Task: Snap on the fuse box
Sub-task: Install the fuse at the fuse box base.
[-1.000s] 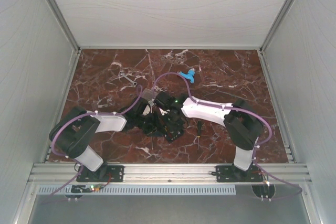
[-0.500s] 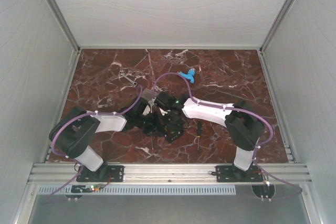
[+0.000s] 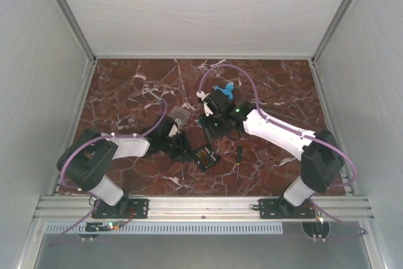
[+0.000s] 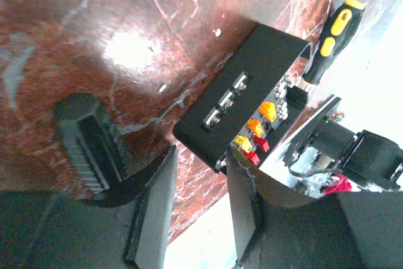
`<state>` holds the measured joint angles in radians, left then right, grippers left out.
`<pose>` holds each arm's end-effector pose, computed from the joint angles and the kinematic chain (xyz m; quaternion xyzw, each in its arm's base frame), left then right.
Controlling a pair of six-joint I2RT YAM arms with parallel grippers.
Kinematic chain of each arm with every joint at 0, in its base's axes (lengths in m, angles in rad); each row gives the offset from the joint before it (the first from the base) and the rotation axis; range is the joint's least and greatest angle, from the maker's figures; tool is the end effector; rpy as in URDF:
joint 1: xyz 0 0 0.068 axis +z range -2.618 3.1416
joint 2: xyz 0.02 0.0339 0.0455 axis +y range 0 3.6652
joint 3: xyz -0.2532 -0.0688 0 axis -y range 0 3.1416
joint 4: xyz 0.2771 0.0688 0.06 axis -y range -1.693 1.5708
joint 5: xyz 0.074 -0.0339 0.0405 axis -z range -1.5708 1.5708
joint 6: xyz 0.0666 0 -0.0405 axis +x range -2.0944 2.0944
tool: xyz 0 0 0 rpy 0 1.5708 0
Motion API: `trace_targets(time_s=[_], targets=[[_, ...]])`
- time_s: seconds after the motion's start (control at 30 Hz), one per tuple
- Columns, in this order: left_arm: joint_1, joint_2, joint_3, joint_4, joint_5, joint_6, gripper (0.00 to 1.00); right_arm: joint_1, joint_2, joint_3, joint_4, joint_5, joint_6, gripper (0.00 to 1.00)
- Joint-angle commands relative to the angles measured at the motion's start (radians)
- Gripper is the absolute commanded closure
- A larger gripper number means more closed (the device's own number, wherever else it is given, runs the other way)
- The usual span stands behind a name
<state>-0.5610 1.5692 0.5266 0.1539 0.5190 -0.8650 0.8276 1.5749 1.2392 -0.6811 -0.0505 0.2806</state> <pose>0.2315 -0.1845 0.0553 -0.0531 0.9133 -0.3944 0.0864 0.2522 0.2794 0.2126 -0.2664 0.9240 0.1645 0.2197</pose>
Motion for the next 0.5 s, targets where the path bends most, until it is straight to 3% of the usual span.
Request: trace_targets(time_s=[0.0, 0.2, 0.47], targets=[[0.026, -0.040, 0.008, -0.040, -0.065, 0.030, 0.62, -0.045, 0.041, -0.001, 0.087, 0.053, -0.036, 0.58], [0.032, -0.133, -0.006, -0.043, -0.069, 0.032, 0.57, -0.059, 0.166, 0.066, 0.197, 0.113, -0.073, 0.48], [0.095, -0.232, -0.056, -0.037, -0.056, 0.022, 0.42, -0.060, 0.332, 0.146, 0.328, 0.158, -0.072, 0.49]])
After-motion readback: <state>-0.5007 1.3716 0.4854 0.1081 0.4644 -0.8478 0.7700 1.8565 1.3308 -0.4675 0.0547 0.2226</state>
